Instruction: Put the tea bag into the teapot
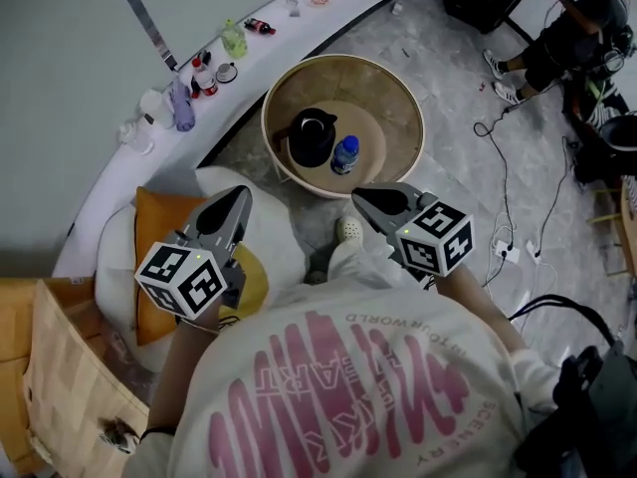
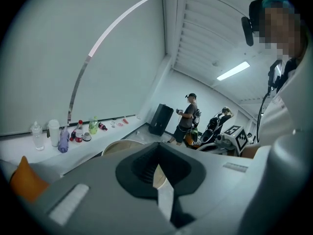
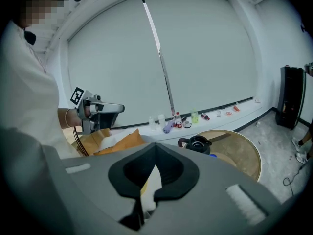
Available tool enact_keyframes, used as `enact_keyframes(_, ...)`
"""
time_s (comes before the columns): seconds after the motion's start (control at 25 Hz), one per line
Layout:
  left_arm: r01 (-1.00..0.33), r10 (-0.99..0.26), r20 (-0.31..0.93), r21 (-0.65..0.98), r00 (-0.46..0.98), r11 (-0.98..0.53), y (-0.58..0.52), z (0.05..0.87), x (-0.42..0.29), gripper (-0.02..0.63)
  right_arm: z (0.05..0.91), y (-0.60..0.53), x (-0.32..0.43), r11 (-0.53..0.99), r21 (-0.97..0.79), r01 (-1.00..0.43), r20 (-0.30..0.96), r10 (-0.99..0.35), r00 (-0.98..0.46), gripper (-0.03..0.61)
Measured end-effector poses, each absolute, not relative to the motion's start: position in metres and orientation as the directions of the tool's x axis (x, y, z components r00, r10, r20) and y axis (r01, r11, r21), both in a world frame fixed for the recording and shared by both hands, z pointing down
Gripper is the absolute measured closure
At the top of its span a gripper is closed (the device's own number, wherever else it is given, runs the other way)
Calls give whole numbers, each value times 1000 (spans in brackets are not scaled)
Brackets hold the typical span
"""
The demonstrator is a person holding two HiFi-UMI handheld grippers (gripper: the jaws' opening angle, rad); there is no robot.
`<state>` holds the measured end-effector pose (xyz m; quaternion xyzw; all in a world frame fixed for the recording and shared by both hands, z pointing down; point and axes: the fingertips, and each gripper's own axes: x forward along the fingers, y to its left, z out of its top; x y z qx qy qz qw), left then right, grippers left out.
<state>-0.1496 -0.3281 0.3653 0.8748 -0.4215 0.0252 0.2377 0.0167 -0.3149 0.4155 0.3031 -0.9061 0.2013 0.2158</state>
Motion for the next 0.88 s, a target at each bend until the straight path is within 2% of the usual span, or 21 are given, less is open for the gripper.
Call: enact_keyframes(0.88,-771,-759,226,390,610,-504,-334,361,-151,594,412,-327,25,772,-182,-609,532,-443,-721,574)
